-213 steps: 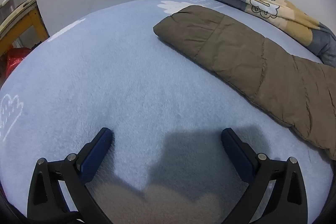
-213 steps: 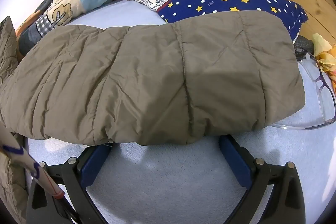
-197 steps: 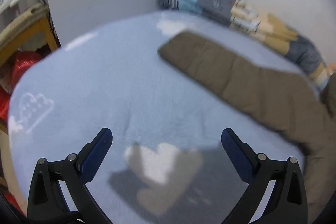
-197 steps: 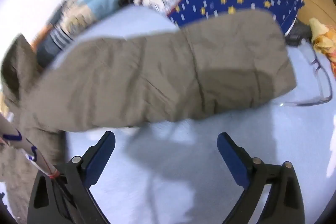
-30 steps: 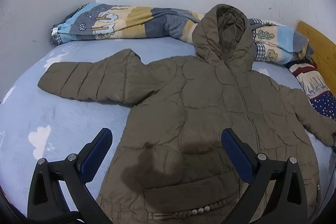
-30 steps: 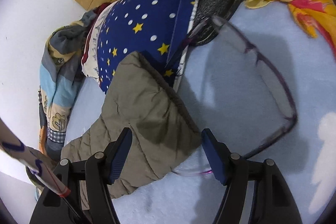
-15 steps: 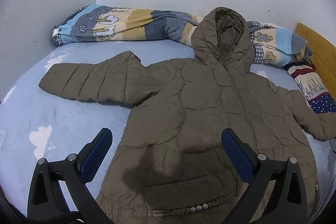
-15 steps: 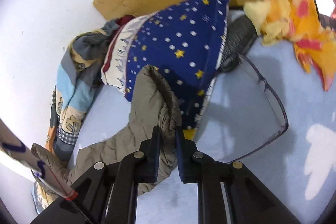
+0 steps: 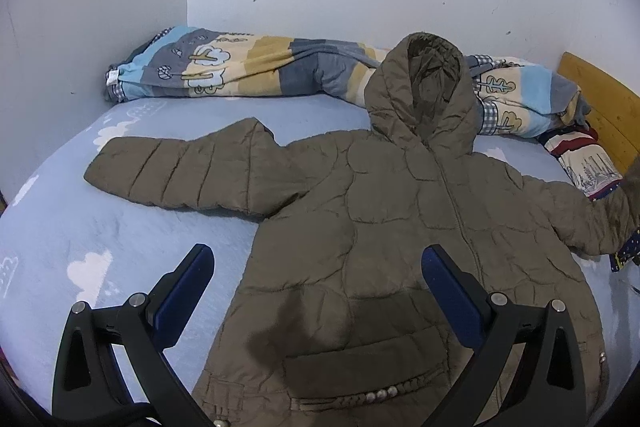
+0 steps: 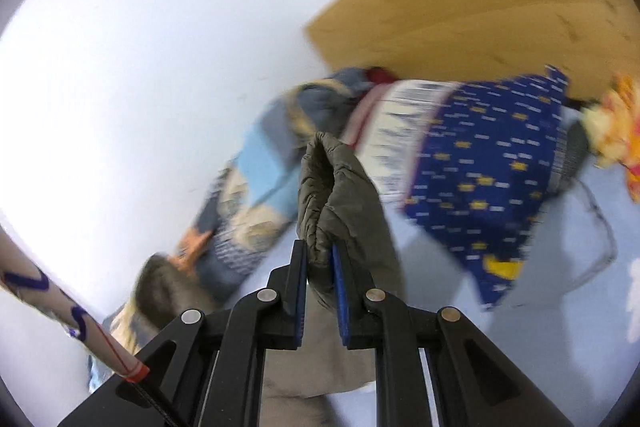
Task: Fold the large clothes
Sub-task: 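Lift the held sleeve and fold it across the jacket body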
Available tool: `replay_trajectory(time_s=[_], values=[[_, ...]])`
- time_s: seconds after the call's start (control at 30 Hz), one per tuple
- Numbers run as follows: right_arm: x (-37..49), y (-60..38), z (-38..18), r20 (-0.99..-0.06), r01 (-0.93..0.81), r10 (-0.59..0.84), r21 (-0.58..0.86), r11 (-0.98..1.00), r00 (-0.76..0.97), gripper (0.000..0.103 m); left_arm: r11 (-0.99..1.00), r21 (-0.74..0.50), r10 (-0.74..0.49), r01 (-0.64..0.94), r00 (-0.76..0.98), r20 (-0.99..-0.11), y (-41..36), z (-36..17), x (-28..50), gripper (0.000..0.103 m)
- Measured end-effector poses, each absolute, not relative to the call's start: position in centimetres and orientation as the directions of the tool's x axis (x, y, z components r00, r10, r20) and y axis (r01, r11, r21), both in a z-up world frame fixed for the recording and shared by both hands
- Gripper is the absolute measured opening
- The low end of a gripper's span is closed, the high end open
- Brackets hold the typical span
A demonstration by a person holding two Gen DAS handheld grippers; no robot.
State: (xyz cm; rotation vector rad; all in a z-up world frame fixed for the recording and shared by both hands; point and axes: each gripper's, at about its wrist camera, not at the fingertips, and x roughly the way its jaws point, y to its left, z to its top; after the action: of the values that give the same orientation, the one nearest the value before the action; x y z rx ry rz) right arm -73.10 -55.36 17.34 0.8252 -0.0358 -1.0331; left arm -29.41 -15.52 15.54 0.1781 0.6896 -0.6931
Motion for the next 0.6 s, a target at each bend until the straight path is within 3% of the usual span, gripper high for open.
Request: replay_trajectory(time_s=[0.4, 0.6], values=[[-59.0, -46.4, 21.8, -0.297, 0.633, -0.573, 0.514, 0.578, 0.764, 0.013, 0.775, -0.097, -0.538, 0.625, 0.572, -0.619, -14.8, 16.5, -28.9, 0.103], [-51.7, -42.9, 21.1, -0.346, 0.595, -0.484, 0.453, 0.664, 0.804, 0.013, 0.784, -0.095, -0.531, 0.614, 0.584, -0.614, -14.6, 16.7, -28.6, 0.103]])
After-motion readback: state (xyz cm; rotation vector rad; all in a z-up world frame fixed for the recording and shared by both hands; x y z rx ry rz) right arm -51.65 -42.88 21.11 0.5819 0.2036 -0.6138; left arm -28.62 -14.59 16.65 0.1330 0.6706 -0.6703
